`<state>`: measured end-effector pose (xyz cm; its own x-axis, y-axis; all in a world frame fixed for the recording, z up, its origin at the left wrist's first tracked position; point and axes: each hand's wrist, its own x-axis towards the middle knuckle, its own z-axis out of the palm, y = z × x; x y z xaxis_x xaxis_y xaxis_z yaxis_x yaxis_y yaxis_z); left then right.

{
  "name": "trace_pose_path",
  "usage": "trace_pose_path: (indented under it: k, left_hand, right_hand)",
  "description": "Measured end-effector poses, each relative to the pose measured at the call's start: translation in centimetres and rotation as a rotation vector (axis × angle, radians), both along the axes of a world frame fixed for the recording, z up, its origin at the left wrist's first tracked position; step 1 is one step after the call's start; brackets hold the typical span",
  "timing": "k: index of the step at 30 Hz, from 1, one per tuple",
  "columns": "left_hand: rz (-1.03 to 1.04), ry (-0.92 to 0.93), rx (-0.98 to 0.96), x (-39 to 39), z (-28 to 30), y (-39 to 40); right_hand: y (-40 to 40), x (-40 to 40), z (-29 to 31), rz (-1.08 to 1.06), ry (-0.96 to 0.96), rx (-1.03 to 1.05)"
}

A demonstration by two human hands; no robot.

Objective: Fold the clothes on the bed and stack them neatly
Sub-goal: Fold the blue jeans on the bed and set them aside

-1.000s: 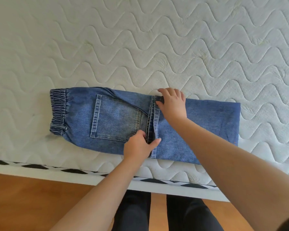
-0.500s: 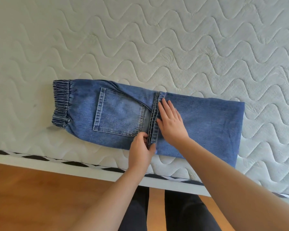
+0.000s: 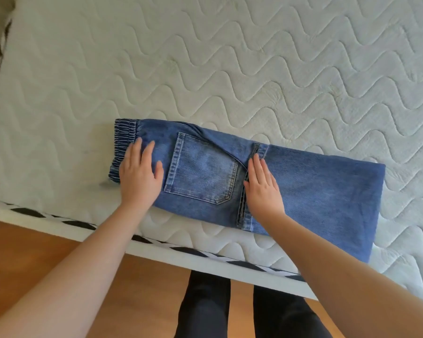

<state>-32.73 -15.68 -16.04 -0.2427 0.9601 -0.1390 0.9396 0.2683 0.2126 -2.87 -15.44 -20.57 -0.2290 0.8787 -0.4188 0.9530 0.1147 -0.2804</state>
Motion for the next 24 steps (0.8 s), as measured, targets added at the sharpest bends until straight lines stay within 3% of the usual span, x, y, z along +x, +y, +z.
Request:
trace_pose_path:
  k: [5,9,13,17,24]
  left_hand:
    - [0.273,-0.116,-0.085,-4.3,-0.6,2.1]
    - [0.6,-0.477,-0.095,-6.3,-0.5,2.8]
    - [0.688,-0.678,-0.208,-7.4,-0.2,3.2]
    - [0.638,-0.85,-0.245,-7.7,2.2,3.6]
    - [0.33,-0.818,-0.277,-5.5,11.2,3.1]
  right_hand:
    - [-0.1,-0.6,-0.1,-0.02,-0.052,-0.014]
    - [0.0,-0.8,-0.1,-0.027,-0.057,-0.028]
    - [0.2,-0.9,-0.4,-0.029,-0.056,-0.042]
    - [0.3,-0.9,-0.6,-0.025,-0.055,-0.043]
    - [0.4,-0.5,-0.6,-0.021,-0.032,-0.039]
